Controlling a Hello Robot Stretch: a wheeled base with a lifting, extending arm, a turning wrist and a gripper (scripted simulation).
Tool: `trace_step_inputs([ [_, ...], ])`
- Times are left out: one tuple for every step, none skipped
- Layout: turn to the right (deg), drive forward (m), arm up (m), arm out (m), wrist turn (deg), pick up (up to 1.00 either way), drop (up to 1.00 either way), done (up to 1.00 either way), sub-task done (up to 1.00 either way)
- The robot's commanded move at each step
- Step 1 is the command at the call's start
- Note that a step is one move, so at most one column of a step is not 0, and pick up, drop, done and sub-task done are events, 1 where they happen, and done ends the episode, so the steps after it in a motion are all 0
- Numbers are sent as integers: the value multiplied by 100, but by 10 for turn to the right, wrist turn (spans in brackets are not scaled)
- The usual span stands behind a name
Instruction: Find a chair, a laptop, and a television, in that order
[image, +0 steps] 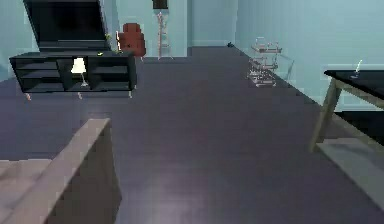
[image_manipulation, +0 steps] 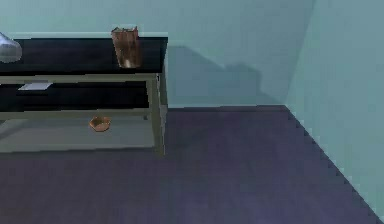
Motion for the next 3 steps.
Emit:
trace_step_inputs([
  [0, 100, 0, 0, 0, 0, 0, 0, 0],
  [-60, 0, 0, 0, 0, 0, 0, 0, 0],
  [0, 50, 0, 0, 0, 0, 0, 0, 0],
])
